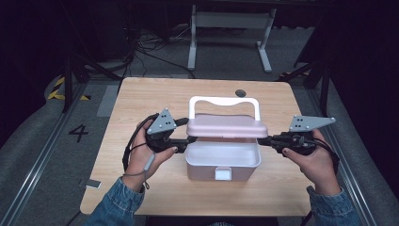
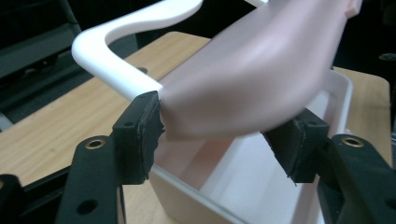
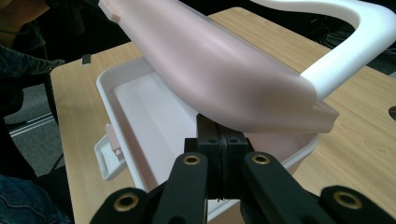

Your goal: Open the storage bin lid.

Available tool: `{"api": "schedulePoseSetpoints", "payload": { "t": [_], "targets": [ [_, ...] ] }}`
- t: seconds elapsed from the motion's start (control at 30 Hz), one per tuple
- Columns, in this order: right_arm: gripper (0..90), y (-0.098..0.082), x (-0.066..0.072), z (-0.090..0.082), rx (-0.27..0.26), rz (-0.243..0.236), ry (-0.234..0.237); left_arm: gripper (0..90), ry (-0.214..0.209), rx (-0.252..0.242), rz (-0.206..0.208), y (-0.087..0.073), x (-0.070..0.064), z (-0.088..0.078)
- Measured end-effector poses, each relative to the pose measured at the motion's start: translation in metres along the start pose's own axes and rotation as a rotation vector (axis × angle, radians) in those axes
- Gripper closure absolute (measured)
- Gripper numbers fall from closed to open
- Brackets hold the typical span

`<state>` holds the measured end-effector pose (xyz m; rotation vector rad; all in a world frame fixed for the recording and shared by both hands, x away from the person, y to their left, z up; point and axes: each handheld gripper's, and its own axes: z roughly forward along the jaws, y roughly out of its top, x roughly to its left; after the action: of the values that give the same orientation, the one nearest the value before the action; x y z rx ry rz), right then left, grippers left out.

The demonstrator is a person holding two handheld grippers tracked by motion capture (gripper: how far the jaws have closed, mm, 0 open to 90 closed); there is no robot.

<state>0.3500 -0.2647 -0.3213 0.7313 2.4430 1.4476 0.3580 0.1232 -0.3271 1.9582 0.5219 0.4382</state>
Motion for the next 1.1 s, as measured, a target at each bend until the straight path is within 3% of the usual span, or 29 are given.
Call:
{"api": "schedulePoseSetpoints", "payload": {
  "t": [0.27, 0.6, 0.77, 0.83, 1.1],
  "targets": [
    [89.4, 0.000, -0.001, -0.002, -0.017, 0.011, 0.001, 40.1, 0.041, -0.016, 0.053, 0.007, -0.001, 0.001],
    [89.0, 0.000, -0.001, -0.007, -0.028, 0.020, -0.002, 45.1, 0.045, -0.033, 0.095, 0.019, 0.005, 0.005],
    [88.9, -0.002, -0.002, -0.011, -0.031, 0.025, -0.014, 50.0, 0.041, -0.032, 0.104, 0.027, 0.012, 0.008],
    [88.9, -0.003, -0.002, -0.014, -0.034, 0.027, -0.021, 55.0, 0.025, -0.026, 0.096, 0.030, 0.014, 0.009],
    [88.7, -0.008, -0.003, -0.021, -0.037, 0.040, -0.041, 57.6, -0.008, -0.043, 0.060, 0.037, 0.026, 0.012]
  ]
}}
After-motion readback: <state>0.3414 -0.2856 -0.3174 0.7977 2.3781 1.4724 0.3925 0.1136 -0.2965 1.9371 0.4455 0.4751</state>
